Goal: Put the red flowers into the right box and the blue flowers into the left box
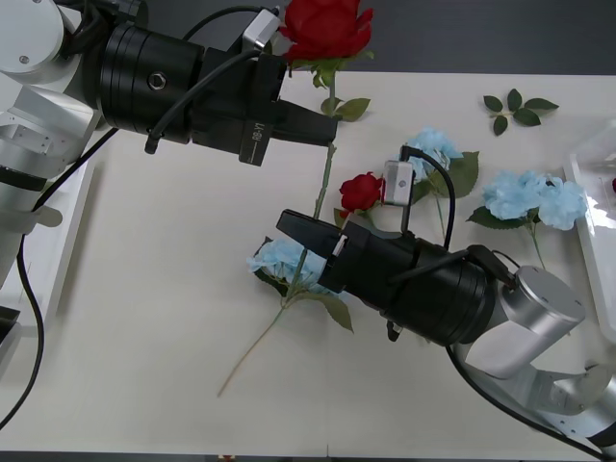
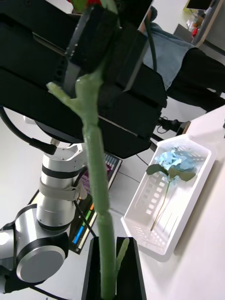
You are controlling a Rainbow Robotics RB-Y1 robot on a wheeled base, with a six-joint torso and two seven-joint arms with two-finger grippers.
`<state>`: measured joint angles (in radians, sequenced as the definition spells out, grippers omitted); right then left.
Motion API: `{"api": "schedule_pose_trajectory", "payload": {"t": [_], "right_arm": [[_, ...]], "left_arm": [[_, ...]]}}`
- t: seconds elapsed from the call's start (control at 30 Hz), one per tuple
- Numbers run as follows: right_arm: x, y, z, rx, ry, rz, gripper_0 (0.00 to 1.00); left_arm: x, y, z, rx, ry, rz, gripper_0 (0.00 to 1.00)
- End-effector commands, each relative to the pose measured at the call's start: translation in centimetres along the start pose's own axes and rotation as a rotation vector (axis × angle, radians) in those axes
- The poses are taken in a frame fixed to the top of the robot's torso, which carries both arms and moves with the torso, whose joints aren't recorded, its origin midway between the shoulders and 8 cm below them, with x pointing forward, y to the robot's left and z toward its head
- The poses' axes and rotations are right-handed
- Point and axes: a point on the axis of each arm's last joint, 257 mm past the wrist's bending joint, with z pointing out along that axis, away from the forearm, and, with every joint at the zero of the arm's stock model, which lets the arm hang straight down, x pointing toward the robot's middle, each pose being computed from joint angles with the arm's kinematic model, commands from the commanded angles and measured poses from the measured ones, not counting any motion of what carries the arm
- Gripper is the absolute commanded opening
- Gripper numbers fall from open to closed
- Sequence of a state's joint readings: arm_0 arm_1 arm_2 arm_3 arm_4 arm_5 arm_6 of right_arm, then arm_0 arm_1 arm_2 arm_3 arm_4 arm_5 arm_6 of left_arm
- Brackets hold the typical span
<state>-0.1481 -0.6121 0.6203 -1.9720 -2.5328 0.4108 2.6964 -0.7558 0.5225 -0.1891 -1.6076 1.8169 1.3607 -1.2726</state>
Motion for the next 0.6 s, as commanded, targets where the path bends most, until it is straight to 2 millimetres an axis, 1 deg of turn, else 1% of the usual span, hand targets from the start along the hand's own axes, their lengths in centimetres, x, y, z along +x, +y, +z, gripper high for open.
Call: {"api": "schedule_pose_trajectory", "payload": {"t": [0.03,0.13,0.17,0.2,0.23,0.27,0.6], "right_arm": [[-1.3,1.08,0.89,-0.026,-0.015,-0.035,0.0],[-1.28,1.08,0.85,-0.027,-0.013,-0.036,0.0],[-1.33,1.08,0.89,-0.026,-0.014,-0.037,0.0],[-1.32,1.05,0.85,-0.025,-0.013,-0.038,0.0],[-1.23,1.09,0.86,-0.027,-0.011,-0.037,0.0],[-1.32,1.05,0.85,-0.025,-0.013,-0.038,0.0],[-1.34,0.83,0.64,-0.019,-0.008,-0.043,0.0]], "left_arm": [[-0.46,-2.12,0.0,0.022,0.0,0.017,0.0],[-0.46,-2.12,0.0,0.022,0.0,0.017,0.0],[-0.46,-2.12,0.0,0.022,0.0,0.017,0.3],[-0.46,-2.12,0.0,0.022,0.0,0.017,0.55],[-0.46,-2.12,0.0,0.022,0.0,0.017,0.88],[-0.46,-2.12,0.0,0.022,0.0,0.017,1.0],[-0.46,-2.12,0.0,0.022,0.0,0.017,1.0]]}}
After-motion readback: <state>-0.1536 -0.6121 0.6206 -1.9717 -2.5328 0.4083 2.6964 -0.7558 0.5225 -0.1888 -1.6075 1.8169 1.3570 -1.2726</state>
